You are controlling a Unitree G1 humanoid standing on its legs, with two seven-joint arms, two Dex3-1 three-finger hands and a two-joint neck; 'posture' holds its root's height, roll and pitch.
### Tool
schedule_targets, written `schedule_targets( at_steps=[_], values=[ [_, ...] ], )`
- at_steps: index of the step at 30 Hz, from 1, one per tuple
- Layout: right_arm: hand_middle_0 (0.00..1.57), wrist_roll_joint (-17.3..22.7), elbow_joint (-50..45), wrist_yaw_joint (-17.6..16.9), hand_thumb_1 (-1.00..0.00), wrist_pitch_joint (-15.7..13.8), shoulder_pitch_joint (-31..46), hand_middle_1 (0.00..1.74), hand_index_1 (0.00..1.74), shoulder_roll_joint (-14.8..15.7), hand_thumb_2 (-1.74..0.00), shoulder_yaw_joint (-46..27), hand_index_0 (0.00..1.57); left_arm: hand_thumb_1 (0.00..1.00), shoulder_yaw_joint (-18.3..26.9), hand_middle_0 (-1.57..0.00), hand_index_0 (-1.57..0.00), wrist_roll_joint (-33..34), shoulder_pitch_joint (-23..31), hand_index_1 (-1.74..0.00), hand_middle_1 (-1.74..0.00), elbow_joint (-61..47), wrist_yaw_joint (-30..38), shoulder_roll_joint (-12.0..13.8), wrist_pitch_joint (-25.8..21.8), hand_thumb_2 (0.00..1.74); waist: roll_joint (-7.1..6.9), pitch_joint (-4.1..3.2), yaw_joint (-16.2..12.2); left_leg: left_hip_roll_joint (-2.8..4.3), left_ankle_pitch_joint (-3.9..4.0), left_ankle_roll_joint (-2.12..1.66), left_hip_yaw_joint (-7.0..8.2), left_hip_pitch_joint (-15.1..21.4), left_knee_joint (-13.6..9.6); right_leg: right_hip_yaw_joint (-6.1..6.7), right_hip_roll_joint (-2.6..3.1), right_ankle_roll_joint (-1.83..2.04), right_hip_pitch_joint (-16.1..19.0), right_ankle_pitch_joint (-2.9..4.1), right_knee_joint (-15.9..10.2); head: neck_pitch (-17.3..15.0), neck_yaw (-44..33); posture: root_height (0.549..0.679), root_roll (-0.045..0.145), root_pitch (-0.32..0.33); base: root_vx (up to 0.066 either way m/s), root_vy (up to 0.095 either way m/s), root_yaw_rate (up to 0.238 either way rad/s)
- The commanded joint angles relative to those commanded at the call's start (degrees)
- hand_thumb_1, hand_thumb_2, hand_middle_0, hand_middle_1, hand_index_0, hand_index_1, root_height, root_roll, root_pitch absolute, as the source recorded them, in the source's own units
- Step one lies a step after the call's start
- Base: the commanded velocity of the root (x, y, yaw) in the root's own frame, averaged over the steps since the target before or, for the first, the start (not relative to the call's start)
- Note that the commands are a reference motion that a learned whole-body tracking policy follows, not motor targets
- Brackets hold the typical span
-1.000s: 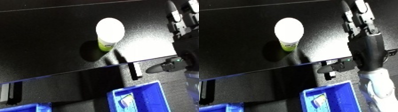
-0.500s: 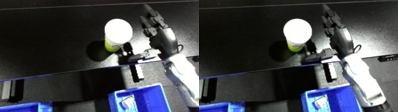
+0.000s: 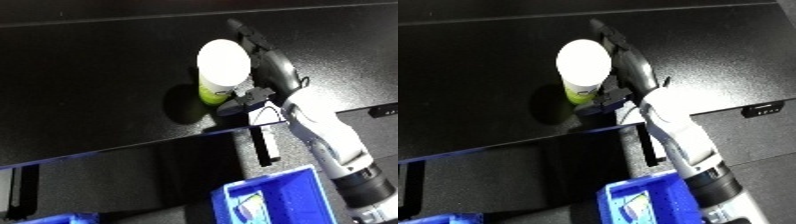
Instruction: Pick up the object and place it into the box
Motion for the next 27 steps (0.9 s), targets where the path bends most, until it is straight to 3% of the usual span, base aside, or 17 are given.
schedule_targets(
  at_steps=[8,18,24,27],
  values=[
    [1.18,-0.17,0.2,-0.23,-0.75,0.83,-0.63,1.3,1.3,0.47,-1.3,0.79,1.18,0.0,-0.26,0.0,0.0,0.38,0.1,0.0,0.0,-0.62,0.51,-0.18,1.07,0.0,-0.11,-0.03,0.44,-0.24,-0.28,0.16,-0.14,-0.08,0.44,0.06,-0.21,0.08,-0.02,-0.03,0.27,0.23,0.96,0.635,0.058,-0.076,0.01,0.015,0.048],
    [1.18,-0.05,-0.69,-0.97,-0.75,-0.32,0.44,1.3,1.3,-0.37,-1.3,0.18,1.18,0.0,-0.22,0.0,0.0,0.43,0.47,0.0,0.0,-1.37,0.54,-0.12,1.01,0.0,-0.22,0.28,0.3,-0.18,-0.26,0.25,-0.06,-0.4,0.47,0.21,-0.03,0.28,-0.51,0.27,0.24,1.56,1.45,0.635,0.056,-0.072,-0.024,-0.004,0.001],
    [1.18,0.17,-3.28,-1.06,-0.75,-3.09,1.11,1.3,1.3,-1.11,-1.3,-0.86,1.18,0.0,-0.08,0.0,0.0,0.0,0.43,0.0,0.0,-1.58,0.86,-0.27,0.76,0.0,-0.36,0.33,-0.33,0.1,-0.21,0.08,0.15,-0.47,0.21,0.43,0.24,0.47,-0.83,0.39,0.13,2.71,2.25,0.635,0.054,-0.068,-0.039,-0.007,-0.054],
    [1.18,-0.33,-8.92,-2.18,-0.75,-4.56,3.03,1.3,1.3,-1.65,-1.3,-2.78,1.18,0.0,0.6,0.0,0.0,-0.52,0.67,0.0,0.0,-1.93,1.14,-0.34,0.78,0.0,-0.54,0.28,-1.33,0.41,-0.12,-0.04,0.49,-0.46,-0.24,0.83,0.65,0.68,-1.24,0.51,-0.04,3.78,2.49,0.635,0.053,-0.062,-0.047,0.007,-0.097]
  ],
)
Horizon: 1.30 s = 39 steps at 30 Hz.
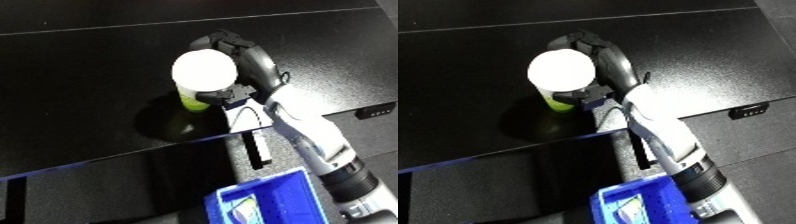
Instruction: Pick up the object and place it into the box
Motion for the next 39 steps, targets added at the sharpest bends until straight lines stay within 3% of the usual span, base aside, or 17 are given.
schedule_targets(
  at_steps=[5,7,12,19,23,28,31,34,39],
  values=[
    [1.18,-0.84,-7.88,-2.38,-0.75,-1.56,4.57,1.3,1.3,-0.35,-1.3,-3.73,1.18,0.0,1.09,0.0,0.0,-0.55,0.68,0.0,0.0,-0.1,0.3,-0.25,-0.32,0.0,-0.29,-0.1,-1.46,0.41,-0.02,-0.09,0.58,0.0,-0.45,0.6,0.56,0.3,-0.44,0.23,-0.41,1.38,0.06,0.636,0.052,-0.054,-0.051,0.014,-0.133],
    [1.18,-1.1,-13.41,-4.2,-0.75,-3.37,9.04,1.3,1.3,-0.62,-1.3,-7.08,1.18,0.0,2.03,0.0,0.0,-0.95,1.28,0.0,0.0,0.24,0.32,-0.54,-0.89,0.0,-0.53,-0.27,-2.82,0.81,0.04,-0.21,1.26,0.18,-1.04,1.13,1.06,0.53,-0.66,0.52,-1.07,1.95,-0.38,0.637,0.052,-0.046,-0.05,0.023,-0.172],
    [1.18,-1.28,-19.02,-5.77,-0.75,-5.93,15.65,1.3,1.3,-0.91,-1.3,-11.98,1.18,0.0,3.27,0.0,0.0,-1.45,1.95,0.0,0.0,0.84,0.3,-1.04,-1.8,0.0,-0.66,-0.43,-4.94,1.43,0.01,-0.37,2.36,0.46,-1.56,1.98,1.56,0.83,-0.99,0.98,-1.84,2.94,-0.57,0.639,0.052,-0.037,-0.05,0.035,-0.207],
    [1.18,-3.85,-24.49,-9.08,-0.75,-11.57,26.41,1.3,1.3,-0.69,-1.3,-19.74,1.18,0.0,4.51,0.0,0.0,-3.02,2.54,0.0,0.0,1.96,0.13,-2.15,-3.98,0.0,-0.42,-0.24,-8.98,2.44,-0.38,-0.7,4.72,1.67,-2.62,3.77,2.23,1.34,-1.2,1.66,-3.29,4.44,0.56,0.641,0.055,-0.027,-0.048,0.047,-0.213],
    [1.18,-8.67,-26.3,-11.14,-0.75,-17.13,34.43,1.3,1.3,-0.05,-1.3,-24.82,1.18,0.0,5.37,0.0,0.0,-4.31,3.44,0.0,0.0,2.65,-0.61,-3.35,-6.18,0.0,0.29,0.22,-12.04,2.99,-0.67,-0.73,6.78,3.58,-3.86,5.27,2.86,1.5,-0.84,1.8,-4.18,5.0,1.54,0.643,0.06,-0.026,-0.036,0.082,-0.226],
    [1.18,-11.41,-26.2,-12.67,-0.75,-22.35,41.43,1.3,1.3,-0.01,-1.3,-29.9,1.18,0.0,6.29,0.0,0.0,-5.77,4.91,0.0,0.0,3.12,-2.04,-4.57,-7.7,0.0,1.51,0.61,-14.81,2.94,-0.62,-0.68,8.49,5.38,-5.44,6.64,3.64,1.52,-0.74,1.6,-4.69,4.58,3.27,0.643,0.066,-0.024,-0.029,0.099,-0.185],
    [1.18,-14.16,-24.66,-14.23,-0.75,-25.04,44.7,1.3,1.3,-0.11,-1.3,-32.07,1.18,0.0,6.62,0.0,0.0,-6.42,5.39,0.0,0.0,3.49,-2.84,-5.21,-8.4,0.0,2.12,0.86,-16.11,2.74,-0.55,-0.57,9.15,6.09,-6.31,7.33,4.19,1.53,-0.85,1.62,-5.21,2.28,4.53,0.644,0.069,-0.019,-0.044,0.08,-0.151],
    [1.18,-15.36,-22.58,-15.17,-0.75,-26.91,46.42,1.3,1.3,-0.61,-1.3,-33.28,1.18,0.0,6.51,0.0,0.0,-7.35,5.26,0.0,0.0,3.72,-3.31,-5.62,-8.78,0.0,2.71,1.14,-17.01,2.35,-0.32,-0.56,9.36,6.49,-7.15,7.92,4.66,1.53,-0.99,1.87,-5.84,-2.94,6.6,0.645,0.071,-0.013,-0.05,0.066,-0.115],
    [1.18,-14.87,-17.59,-15.27,-0.75,-30.17,48.7,1.3,1.3,-0.18,-1.3,-34.02,1.18,0.0,6.35,0.0,0.0,-8.59,5.01,0.0,0.0,3.94,-3.58,-5.93,-8.25,0.0,3.73,1.61,-18.22,1.71,0.18,-0.67,9.46,7.85,-8.76,8.78,5.01,1.77,-0.6,2.18,-6.72,-5.31,7.74,0.646,0.072,-0.013,-0.008,0.047,-0.09]
  ],
)
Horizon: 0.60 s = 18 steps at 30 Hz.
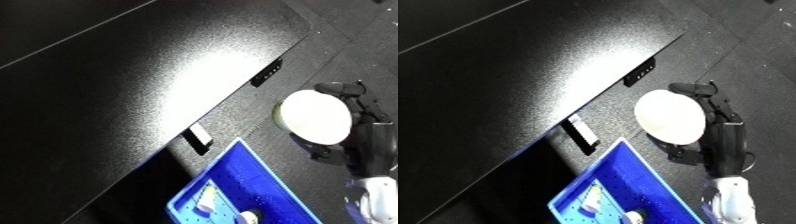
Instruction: Pick up the object and place it into the box
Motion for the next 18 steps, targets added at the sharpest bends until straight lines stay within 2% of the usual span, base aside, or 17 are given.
schedule_targets(
  at_steps=[6,11,14,17,18],
  values=[
    [1.18,2.56,8.73,2.69,-0.75,0.57,2.45,1.3,1.3,1.63,-1.3,1.38,1.18,0.0,0.32,0.0,0.0,0.1,0.11,0.0,0.0,-0.35,0.1,-0.15,0.78,0.0,0.84,-0.16,-0.4,-0.51,0.27,0.06,0.08,0.68,-1.02,0.33,0.02,0.08,0.14,0.22,-1.06,-2.54,2.35,0.648,0.075,-0.007,-0.017,0.015,-0.034],
    [1.18,2.58,16.91,2.23,-0.75,1.32,2.93,1.3,1.3,2.77,-1.3,4.64,1.18,0.0,-0.17,0.0,0.0,0.13,-0.27,0.0,0.0,-0.66,0.34,-0.07,1.31,0.0,1.18,-0.32,0.0,-0.6,0.4,0.19,-0.14,0.86,-1.25,0.22,-0.11,0.03,0.38,0.48,-1.55,-5.04,4.99,0.649,0.075,-0.007,-0.013,-0.012,0.017],
    [1.18,4.14,26.85,3.09,-0.75,3.08,2.31,1.3,1.3,3.46,-1.3,8.7,1.18,0.0,-1.34,0.0,0.0,0.52,-0.61,0.0,0.0,-1.05,0.23,0.08,1.86,0.0,1.66,-0.53,1.23,-0.76,0.4,0.26,-0.79,0.99,-1.1,-0.07,-0.49,-0.1,0.93,0.58,-1.7,-5.99,8.42,0.649,0.076,-0.013,-0.001,-0.025,0.07],
    [1.18,4.99,32.03,4.14,-0.75,3.19,1.14,1.3,1.3,3.41,-1.3,10.83,1.18,0.0,-2.0,0.0,0.0,1.08,-0.78,0.0,0.0,-1.18,0.08,0.18,2.15,0.0,1.89,-0.68,2.0,-0.91,0.41,0.29,-1.26,1.02,-1.01,-0.24,-0.67,-0.24,1.22,0.55,-1.63,-6.35,10.09,0.65,0.076,-0.017,0.005,-0.035,0.102],
    [1.1,5.44,34.41,4.68,-0.7,3.16,0.48,1.22,1.22,3.36,-1.22,11.74,1.1,0.0,-2.35,0.0,0.0,1.37,-0.9,0.0,0.0,-1.23,0.06,0.23,2.32,0.0,1.98,-0.77,2.39,-1.02,0.43,0.3,-1.49,1.04,-1.01,-0.37,-0.78,-0.28,1.39,0.54,-1.63,-6.45,10.95,0.65,0.076,-0.019,0.011,-0.037,0.11]
  ],
)
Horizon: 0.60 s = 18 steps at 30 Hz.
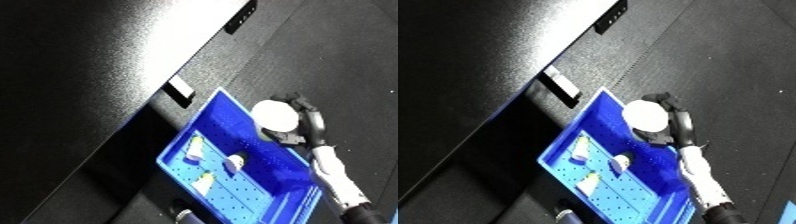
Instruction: Pick up the object and place it into the box
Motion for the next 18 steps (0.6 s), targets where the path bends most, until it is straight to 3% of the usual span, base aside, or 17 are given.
schedule_targets(
  at_steps=[1,5,7,8,13,18],
  values=[
    [0.94,0.81,4.1,1.16,-0.6,-0.86,-1.44,1.04,1.04,-0.06,-1.04,1.44,0.94,0.0,-0.54,0.0,0.0,0.68,-0.24,0.0,0.0,0.09,-0.16,0.06,0.21,0.0,0.24,-0.2,0.76,-0.22,0.06,0.04,-0.45,-0.01,0.05,-0.23,-0.15,-0.09,0.27,-0.05,0.07,0.04,1.34,0.65,0.076,-0.022,0.014,-0.03,0.107],
    [0.63,1.36,9.5,3.33,-0.4,-1.42,-3.5,0.7,0.7,-0.15,-0.7,2.85,0.63,0.0,-1.46,0.0,0.0,1.47,-0.65,0.0,0.0,0.41,-0.41,0.24,0.6,0.0,0.72,-0.7,1.95,-0.62,0.31,-0.03,-1.11,-0.23,0.2,-0.64,-0.42,-0.19,0.51,-0.26,0.38,-0.33,2.92,0.65,0.078,-0.026,0.018,-0.017,0.099],
    [0.55,1.2,10.58,3.74,-0.35,-1.47,-3.86,0.61,0.61,-0.18,-0.61,3.09,0.55,0.0,-1.62,0.0,0.0,1.56,-0.72,0.0,0.0,0.46,-0.42,0.29,0.75,0.0,0.81,-0.82,2.15,-0.72,0.42,-0.08,-1.24,-0.28,0.22,-0.71,-0.46,-0.22,0.54,-0.32,0.44,-0.42,3.12,0.65,0.078,-0.026,0.026,-0.006,0.082],
    [0.39,0.66,12.74,4.48,-0.25,-1.64,-4.45,0.44,0.44,-0.08,-0.44,3.58,0.39,0.0,-1.91,0.0,0.0,1.57,-0.86,0.0,0.0,0.53,-0.39,0.4,1.14,0.0,0.98,-1.08,2.41,-0.88,0.71,-0.16,-1.49,-0.4,0.29,-0.82,-0.49,-0.28,0.58,-0.43,0.6,-0.63,3.2,0.649,0.078,-0.027,0.031,-0.003,0.062],
    [0.0,-2.06,18.03,6.67,0.0,-1.32,-5.75,0.0,0.0,0.45,0.0,5.27,0.0,0.0,-2.36,0.0,0.0,1.8,-0.96,0.0,0.0,0.4,-0.44,0.62,1.98,0.0,1.03,-1.57,3.02,-1.14,1.03,-0.27,-2.02,-0.89,0.81,-1.15,-0.52,-0.35,0.48,-0.59,1.08,-0.69,3.87,0.649,0.079,-0.027,0.022,-0.01,0.062],
    [0.0,-4.39,22.22,8.08,0.0,-0.93,-6.67,0.0,0.0,1.26,0.0,7.69,0.0,0.0,-3.02,0.0,0.0,2.41,-0.97,0.0,0.0,0.36,-0.68,0.44,2.06,0.0,0.91,-1.75,3.84,-1.32,1.1,-0.23,-2.45,-1.5,1.54,-1.52,-0.52,-0.56,0.36,-0.7,1.66,-0.87,3.9,0.648,0.079,-0.029,0.018,-0.016,0.075]
  ],
)
